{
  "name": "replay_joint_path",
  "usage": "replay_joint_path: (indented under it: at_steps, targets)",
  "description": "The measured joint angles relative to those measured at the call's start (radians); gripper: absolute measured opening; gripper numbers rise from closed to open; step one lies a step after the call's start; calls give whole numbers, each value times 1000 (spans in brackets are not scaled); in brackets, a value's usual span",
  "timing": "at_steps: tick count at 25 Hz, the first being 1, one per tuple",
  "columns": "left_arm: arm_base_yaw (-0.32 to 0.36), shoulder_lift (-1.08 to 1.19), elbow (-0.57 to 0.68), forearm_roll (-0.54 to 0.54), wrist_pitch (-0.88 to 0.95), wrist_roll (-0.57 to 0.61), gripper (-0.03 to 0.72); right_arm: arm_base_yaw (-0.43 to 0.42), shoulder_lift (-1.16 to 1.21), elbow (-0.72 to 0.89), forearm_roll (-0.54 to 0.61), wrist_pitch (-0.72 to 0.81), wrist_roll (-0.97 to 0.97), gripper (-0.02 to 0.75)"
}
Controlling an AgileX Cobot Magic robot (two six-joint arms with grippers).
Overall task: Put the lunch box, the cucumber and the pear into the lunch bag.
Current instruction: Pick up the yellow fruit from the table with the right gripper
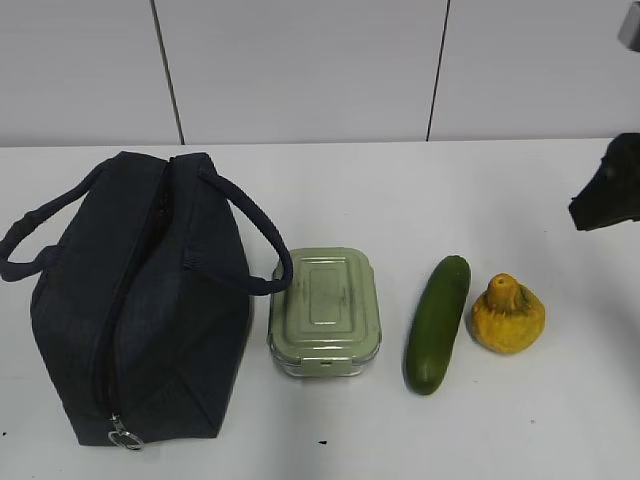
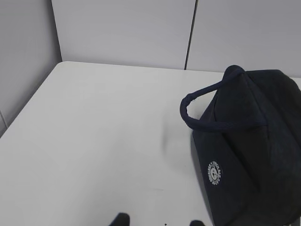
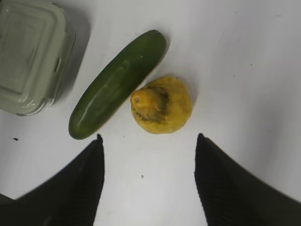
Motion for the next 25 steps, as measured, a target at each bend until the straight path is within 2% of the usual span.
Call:
replay_joint_path:
  at_steps: [3,7,10,16,25]
  targets:
    - [0,0,0,0,0,0,246,57,98,-55,-20,2,2,470]
    - [0,0,0,0,0,0,246,151,219,-115,-139,2,82,470]
    - [0,0,0,0,0,0,246,195,288,-152,-184,2,121,470]
    - [0,0,0,0,0,0,246,206,405,-180,-254,21,271,471]
    - [0,0,0,0,0,0,246,206,487,-202,-272,-6,287,471]
